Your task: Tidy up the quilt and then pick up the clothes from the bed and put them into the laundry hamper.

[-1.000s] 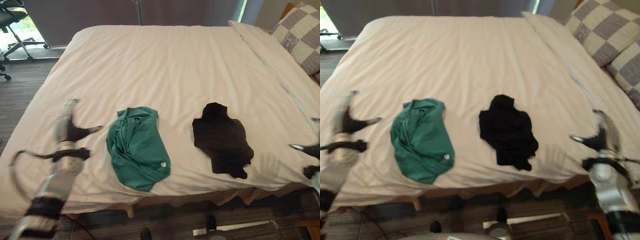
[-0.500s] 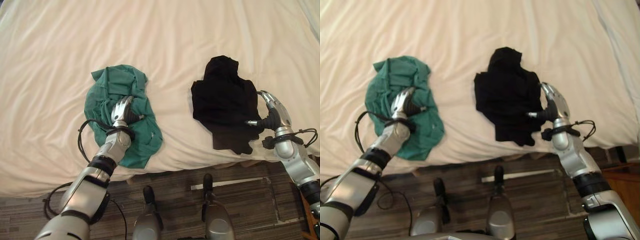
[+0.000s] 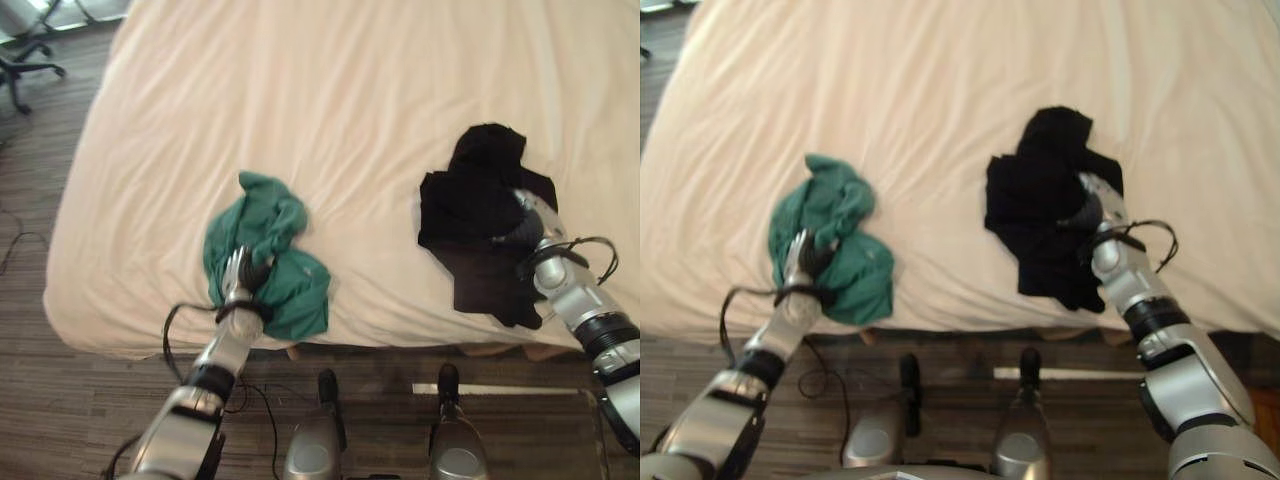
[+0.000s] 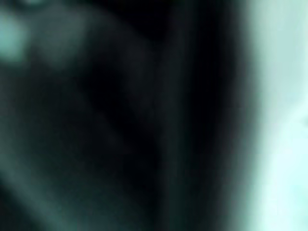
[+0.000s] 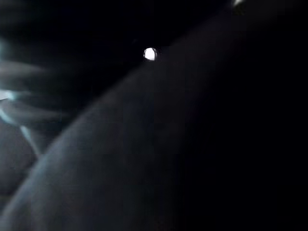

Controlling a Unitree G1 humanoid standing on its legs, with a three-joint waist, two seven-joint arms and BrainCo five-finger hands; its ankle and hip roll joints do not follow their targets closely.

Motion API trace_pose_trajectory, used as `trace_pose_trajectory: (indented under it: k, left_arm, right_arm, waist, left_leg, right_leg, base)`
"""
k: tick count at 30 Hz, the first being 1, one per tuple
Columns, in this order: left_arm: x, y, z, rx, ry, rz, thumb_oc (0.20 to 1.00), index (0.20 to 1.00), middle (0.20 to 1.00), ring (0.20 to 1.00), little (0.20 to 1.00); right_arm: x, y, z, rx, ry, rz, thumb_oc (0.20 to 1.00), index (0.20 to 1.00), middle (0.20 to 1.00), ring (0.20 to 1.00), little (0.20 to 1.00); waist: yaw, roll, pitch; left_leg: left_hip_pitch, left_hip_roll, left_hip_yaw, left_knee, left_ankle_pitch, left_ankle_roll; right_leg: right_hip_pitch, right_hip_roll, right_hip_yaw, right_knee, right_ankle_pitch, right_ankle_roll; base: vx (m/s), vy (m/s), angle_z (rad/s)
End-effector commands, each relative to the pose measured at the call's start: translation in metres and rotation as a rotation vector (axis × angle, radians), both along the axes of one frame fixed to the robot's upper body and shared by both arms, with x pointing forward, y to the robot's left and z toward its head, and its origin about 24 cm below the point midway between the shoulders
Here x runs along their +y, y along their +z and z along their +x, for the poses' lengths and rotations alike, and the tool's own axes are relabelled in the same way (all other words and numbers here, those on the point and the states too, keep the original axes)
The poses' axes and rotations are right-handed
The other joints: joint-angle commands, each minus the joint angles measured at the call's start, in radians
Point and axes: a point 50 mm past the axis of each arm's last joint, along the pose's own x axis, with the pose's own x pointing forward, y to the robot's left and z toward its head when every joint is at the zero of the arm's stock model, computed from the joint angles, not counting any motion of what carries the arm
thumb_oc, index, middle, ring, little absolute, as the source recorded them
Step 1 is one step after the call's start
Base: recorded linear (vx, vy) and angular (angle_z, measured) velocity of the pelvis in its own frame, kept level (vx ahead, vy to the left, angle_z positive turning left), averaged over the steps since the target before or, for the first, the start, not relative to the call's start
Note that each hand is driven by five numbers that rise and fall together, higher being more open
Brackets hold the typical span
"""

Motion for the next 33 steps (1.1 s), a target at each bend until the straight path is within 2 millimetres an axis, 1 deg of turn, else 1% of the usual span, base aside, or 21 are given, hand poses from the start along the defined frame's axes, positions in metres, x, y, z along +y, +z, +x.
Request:
trace_pose_trajectory:
  k: [1, 2, 4, 6, 8, 10, 11, 13, 15, 19, 20, 21, 22, 24, 25, 26, 27, 28, 29, 31, 33]
  left_arm:
    - [0.054, -0.097, -0.135, 0.601, 0.21, -0.026, 0.2, 0.2, 0.2, 0.2, 0.2]
    - [0.047, -0.095, -0.133, 0.572, 0.2, -0.08, 0.2, 0.2, 0.2, 0.2, 0.2]
    - [0.042, -0.088, -0.122, 0.513, 0.171, -0.116, 0.2, 0.2, 0.2, 0.2, 0.2]
    - [0.039, -0.079, -0.112, 0.447, 0.166, -0.151, 0.2, 0.2, 0.2, 0.2, 0.2]
    - [0.038, -0.07, -0.103, 0.378, 0.177, -0.187, 0.2, 0.2, 0.2, 0.2, 0.2]
    - [0.035, -0.062, -0.095, 0.31, 0.194, -0.244, 0.2, 0.2, 0.2, 0.2, 0.2]
    - [0.033, -0.06, -0.093, 0.292, 0.196, -0.263, 0.2, 0.2, 0.2, 0.2, 0.2]
    - [0.027, -0.055, -0.087, 0.253, 0.187, -0.303, 0.2, 0.2, 0.2, 0.2, 0.2]
    - [0.021, -0.054, -0.085, 0.236, 0.184, -0.328, 0.2, 0.2, 0.2, 0.2, 0.2]
    - [0.008, -0.048, -0.077, 0.195, 0.141, -0.377, 0.2, 0.2, 0.2, 0.2, 0.2]
    - [0.007, -0.042, -0.073, 0.167, 0.13, -0.393, 0.2, 0.2, 0.2, 0.2, 0.2]
    - [0.006, -0.037, -0.07, 0.152, 0.113, -0.4, 0.2, 0.2, 0.2, 0.2, 0.2]
    - [0.008, -0.023, -0.059, 0.093, 0.085, -0.385, 0.2, 0.2, 0.2, 0.2, 0.2]
    - [0.008, -0.013, -0.052, 0.039, 0.081, -0.404, 0.2, 0.2, 0.2, 0.2, 0.2]
    - [0.006, -0.01, -0.05, 0.012, 0.08, -0.427, 0.2, 0.2, 0.2, 0.2, 0.2]
    - [0.006, -0.01, -0.05, 0.013, 0.08, -0.427, 0.2, 0.2, 0.2, 0.2, 0.2]
    - [-0.001, -0.002, -0.046, -0.056, 0.089, -0.495, 0.2, 0.2, 0.2, 0.2, 0.2]
    - [-0.005, 0.002, -0.042, -0.086, 0.088, -0.516, 0.2, 0.2, 0.2, 0.2, 0.2]
    - [-0.009, 0.003, -0.04, -0.099, 0.084, -0.533, 0.2, 0.2, 0.2, 0.2, 0.2]
    - [-0.011, 0.007, -0.036, -0.133, 0.093, -0.564, 0.2, 0.2, 0.2, 0.2, 0.2]
    - [-0.007, 0.008, -0.036, -0.143, 0.109, -0.561, 0.2, 0.2, 0.2, 0.2, 0.2]
  right_arm:
    - [0.008, -0.01, 0.005, 0.065, 0.017, 0.051, 1.0, 1.0, 1.0, 1.0, 1.0]
    - [0.009, -0.038, -0.004, 0.152, -0.008, 0.093, 0.2, 0.2, 0.2, 0.2, 0.2]
    - [0.018, -0.061, -0.014, 0.212, -0.002, 0.145, 0.2, 0.2, 0.2, 0.2, 0.2]
    - [0.031, -0.078, -0.024, 0.239, 0.025, 0.219, 0.2, 0.2, 0.2, 0.2, 0.2]
    - [0.046, -0.087, -0.031, 0.24, 0.067, 0.306, 0.2, 0.2, 0.2, 0.2, 0.2]
    - [0.067, -0.086, -0.035, 0.218, 0.138, 0.413, 0.2, 0.2, 0.2, 0.2, 0.2]
    - [0.074, -0.088, -0.037, 0.218, 0.154, 0.464, 0.2, 0.2, 0.2, 0.2, 0.2]
    - [0.088, -0.083, -0.035, 0.202, 0.198, 0.552, 0.2, 0.2, 0.2, 0.2, 0.2]
    - [0.107, -0.074, -0.029, 0.182, 0.254, 0.628, 0.2, 0.2, 0.2, 0.2, 0.2]
    - [0.128, -0.053, -0.017, 0.099, 0.293, 0.892, 0.2, 0.2, 0.2, 0.2, 0.2]
    - [0.133, -0.047, -0.019, 0.063, 0.313, 1.032, 0.2, 0.2, 0.2, 0.2, 0.2]
    - [0.132, -0.041, -0.022, 0.029, 0.332, 1.107, 0.2, 0.2, 0.2, 0.2, 0.2]
    - [0.122, -0.032, -0.034, -0.048, 0.365, 1.223, 0.2, 0.2, 0.2, 0.2, 0.2]
    - [0.105, -0.036, -0.051, -0.099, 0.344, 1.238, 0.2, 0.2, 0.2, 0.2, 0.2]
    - [0.095, -0.04, -0.059, -0.113, 0.313, 1.21, 0.2, 0.2, 0.2, 0.2, 0.2]
    - [0.094, -0.04, -0.06, -0.112, 0.311, 1.209, 0.2, 0.2, 0.2, 0.2, 0.2]
    - [0.072, -0.059, -0.08, -0.122, 0.189, 1.148, 0.2, 0.2, 0.2, 0.2, 0.2]
    - [0.062, -0.072, -0.089, -0.109, 0.102, 1.128, 0.2, 0.2, 0.2, 0.2, 0.2]
    - [0.053, -0.087, -0.1, -0.092, 0.015, 1.104, 0.2, 0.2, 0.2, 0.2, 0.2]
    - [0.04, -0.107, -0.114, -0.043, -0.1, 1.045, 0.2, 0.2, 0.2, 0.2, 0.2]
    - [0.026, -0.126, -0.131, 0.007, -0.201, 0.976, 0.2, 0.2, 0.2, 0.2, 0.2]
  waist:
    - [0.085, -0.083, -0.002]
    - [0.092, -0.065, -0.01]
    - [0.085, -0.058, -0.016]
    - [0.069, -0.057, -0.034]
    - [0.057, -0.058, -0.053]
    - [0.049, -0.064, -0.08]
    - [0.044, -0.07, -0.097]
    - [0.033, -0.077, -0.119]
    - [0.044, -0.09, -0.137]
    - [0.089, -0.146, -0.163]
    - [0.108, -0.163, -0.165]
    - [0.104, -0.173, -0.157]
    - [0.072, -0.166, -0.15]
    - [0.043, -0.141, -0.147]
    - [0.032, -0.13, -0.141]
    - [0.032, -0.127, -0.144]
    - [0.008, -0.11, -0.135]
    - [-0.003, -0.11, -0.132]
    - [-0.019, -0.106, -0.134]
    - [-0.03, -0.108, -0.137]
    - [-0.041, -0.112, -0.142]
  left_leg:
    - [-0.049, 0.024, -0.074, -0.062, -0.007, -0.061]
    - [-0.058, 0.036, -0.054, -0.062, 0.018, -0.073]
    - [-0.051, 0.061, 0.03, -0.065, 0.033, -0.076]
    - [-0.033, 0.109, 0.168, -0.068, 0.054, -0.084]
    - [-0.011, 0.148, 0.283, -0.074, 0.075, -0.092]
    - [0.003, 0.176, 0.37, -0.075, 0.09, -0.093]
    - [0.018, 0.179, 0.387, -0.087, 0.081, -0.107]
    - [0.026, 0.179, 0.421, -0.102, 0.088, -0.109]
    - [0.026, 0.162, 0.424, -0.109, 0.083, -0.103]
    - [0.007, 0.099, 0.371, -0.112, 0.048, -0.062]
    - [0.015, 0.06, 0.351, -0.116, 0.017, -0.031]
    - [0.017, 0.031, 0.33, -0.12, 0.001, -0.011]
    - [0.006, -0.002, 0.293, -0.133, 0.001, 0.012]
    - [0.017, -0.025, 0.243, -0.139, -0.011, 0.017]
    - [0.031, -0.038, 0.211, -0.139, -0.023, 0.022]
    - [0.026, -0.034, 0.21, -0.139, -0.02, 0.022]
    - [0.051, -0.059, 0.136, -0.139, -0.038, 0.029]
    - [0.062, -0.078, 0.097, -0.139, -0.048, 0.033]
    - [0.064, -0.093, 0.051, -0.139, -0.051, 0.035]
    - [0.069, -0.114, -0.006, -0.139, -0.063, 0.037]
    - [0.082, -0.125, -0.053, -0.139, -0.08, 0.04]
  right_leg:
    - [-0.137, 0.013, 0.082, 0.203, -0.123, -0.015]
    - [-0.09, -0.006, 0.006, 0.17, -0.131, -0.019]
    - [-0.047, -0.028, -0.061, 0.138, -0.123, -0.017]
    - [-0.008, -0.049, -0.133, 0.11, -0.11, -0.008]
    - [0.026, -0.066, -0.201, 0.105, -0.106, -0.001]
    - [0.062, -0.085, -0.273, 0.102, -0.099, 0.003]
    - [0.087, -0.093, -0.291, 0.097, -0.109, 0.01]
    - [0.111, -0.108, -0.338, 0.075, -0.086, 0.018]
    - [0.125, -0.126, -0.362, 0.064, -0.064, 0.026]
    - [0.163, -0.186, -0.4, 0.091, -0.032, 0.06]
    - [0.163, -0.212, -0.405, 0.161, -0.007, 0.062]
    - [0.152, -0.227, -0.385, 0.225, 0.014, 0.061]
    - [0.081, -0.179, -0.248, 0.282, 0.03, 0.052]
    - [0.006, -0.104, -0.108, 0.303, -0.023, 0.046]
    - [-0.016, -0.079, -0.074, 0.314, -0.066, 0.04]
    - [-0.019, -0.075, -0.075, 0.313, -0.063, 0.038]
    - [-0.047, -0.025, -0.003, 0.283, -0.128, 0.018]
    - [-0.054, -0.003, 0.04, 0.258, -0.141, 0.013]
    - [-0.068, 0.018, 0.088, 0.23, -0.133, 0.011]
    - [-0.084, 0.028, 0.16, 0.183, -0.104, 0.015]
    - [-0.093, 0.022, 0.182, 0.134, -0.073, 0.019]
  base:
    - [-0.02, -0.108, 0.36]
    - [-0.03, -0.068, 0.44]
    - [-0.06, -0.039, 0.96]
    - [-0.05, -0.003, 1.04]
    - [-0.03, 0.029, 0.95]
    - [0.01, 0.04, 0.87]
    - [0.05, 0.048, 1.2]
    - [0.04, 0.129, 1.48]
    - [0.06, 0.221, 1.68]
    - [0.12, 0.21, 1.68]
    - [0.2, 0.184, 1.45]
    - [0.3, 0.226, 1.77]
    - [0.3, 0.24, 2.01]
    - [0.33, 0.199, 2.6]
    - [0.2, 0.079, 1.99]
    - [0.31, 0.01, 1.05]
    - [0.29, -0.051, 0.89]
    - [0.4, -0.09, 1.68]
    - [0.28, -0.107, 2.29]
    - [0.23, -0.152, 2.2]
    - [0.21, -0.142, 1.09]
